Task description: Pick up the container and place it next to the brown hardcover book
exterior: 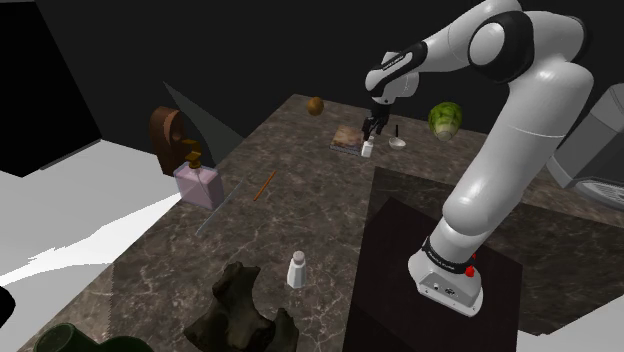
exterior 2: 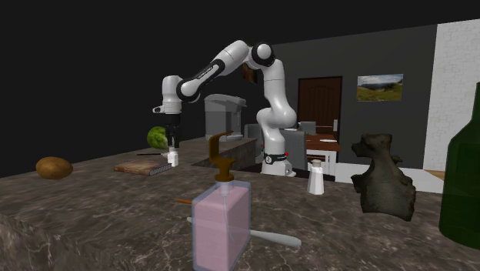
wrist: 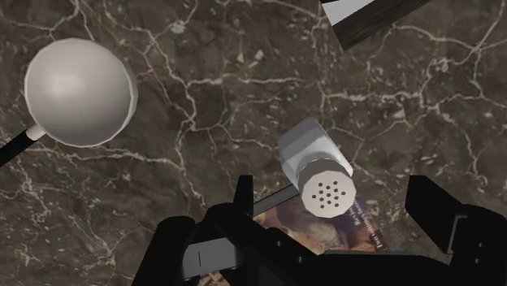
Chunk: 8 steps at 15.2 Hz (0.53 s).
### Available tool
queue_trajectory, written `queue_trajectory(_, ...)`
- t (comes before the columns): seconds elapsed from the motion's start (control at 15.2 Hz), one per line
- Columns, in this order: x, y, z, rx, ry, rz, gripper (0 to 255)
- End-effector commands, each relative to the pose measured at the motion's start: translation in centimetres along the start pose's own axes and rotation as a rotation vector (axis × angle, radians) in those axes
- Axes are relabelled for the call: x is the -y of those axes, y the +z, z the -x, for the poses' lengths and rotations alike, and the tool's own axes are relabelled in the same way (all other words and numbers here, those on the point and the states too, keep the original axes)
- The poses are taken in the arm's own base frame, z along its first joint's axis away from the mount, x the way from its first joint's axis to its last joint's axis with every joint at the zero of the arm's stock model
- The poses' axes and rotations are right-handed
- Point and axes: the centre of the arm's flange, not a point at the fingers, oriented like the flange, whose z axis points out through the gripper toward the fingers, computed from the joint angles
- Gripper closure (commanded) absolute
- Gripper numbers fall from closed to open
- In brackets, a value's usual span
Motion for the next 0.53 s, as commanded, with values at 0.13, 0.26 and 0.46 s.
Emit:
queue_trajectory(0.13, 0.0, -2.6, 0.0, 0.0, 0.0, 0.0, 0)
queue_trajectory(0.26, 0.0, -5.0, 0.0, 0.0, 0.0, 0.0, 0)
queue_trajectory(0.46, 0.0, -5.0, 0.0, 0.0, 0.0, 0.0, 0)
